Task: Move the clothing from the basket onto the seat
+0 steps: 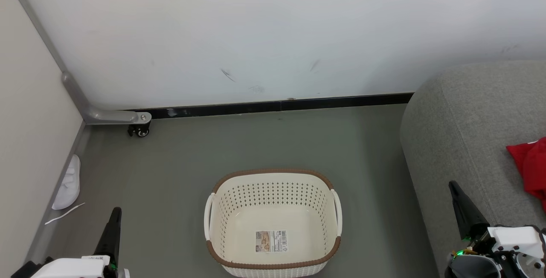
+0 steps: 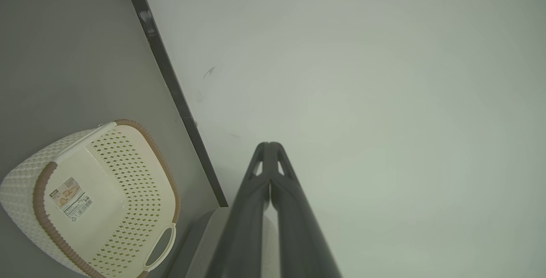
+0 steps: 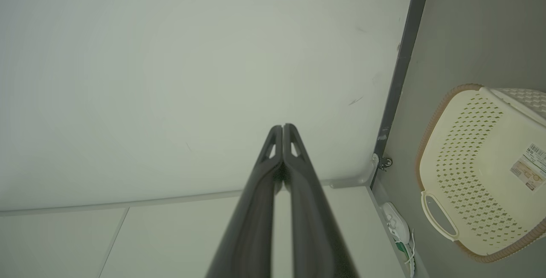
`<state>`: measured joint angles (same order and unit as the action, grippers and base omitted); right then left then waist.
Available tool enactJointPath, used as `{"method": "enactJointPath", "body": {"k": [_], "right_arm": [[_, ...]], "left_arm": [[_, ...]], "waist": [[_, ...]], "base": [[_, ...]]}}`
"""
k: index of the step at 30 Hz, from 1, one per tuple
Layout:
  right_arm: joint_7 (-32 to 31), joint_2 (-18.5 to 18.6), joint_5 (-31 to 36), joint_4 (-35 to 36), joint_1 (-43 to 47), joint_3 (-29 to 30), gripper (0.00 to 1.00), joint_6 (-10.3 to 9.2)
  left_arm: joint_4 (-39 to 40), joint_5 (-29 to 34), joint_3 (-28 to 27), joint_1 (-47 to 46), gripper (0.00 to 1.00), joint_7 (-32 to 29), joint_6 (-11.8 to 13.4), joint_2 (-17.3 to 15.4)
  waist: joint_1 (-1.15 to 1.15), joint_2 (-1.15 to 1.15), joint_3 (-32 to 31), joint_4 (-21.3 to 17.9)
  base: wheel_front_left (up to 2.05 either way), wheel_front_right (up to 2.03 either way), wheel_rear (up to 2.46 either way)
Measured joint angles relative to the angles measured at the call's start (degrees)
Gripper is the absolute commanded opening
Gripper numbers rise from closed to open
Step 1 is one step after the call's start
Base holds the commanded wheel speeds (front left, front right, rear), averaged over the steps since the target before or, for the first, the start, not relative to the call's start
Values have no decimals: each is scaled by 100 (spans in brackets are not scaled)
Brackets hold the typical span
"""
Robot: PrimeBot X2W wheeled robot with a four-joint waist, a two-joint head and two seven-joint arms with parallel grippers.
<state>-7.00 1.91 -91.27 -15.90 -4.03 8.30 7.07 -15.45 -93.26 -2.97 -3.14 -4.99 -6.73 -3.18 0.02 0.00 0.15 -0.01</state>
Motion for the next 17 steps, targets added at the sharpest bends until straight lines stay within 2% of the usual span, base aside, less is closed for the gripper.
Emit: {"method": "enactJointPath", "body": {"k": [17], "right_arm": [[1,1,0,16,1,-10,0,0]], "left_arm": [[-18,0,-1,-1,0,0,-4,8]], "waist": [[0,0,0,1]], "base": [[0,0,0]]}}
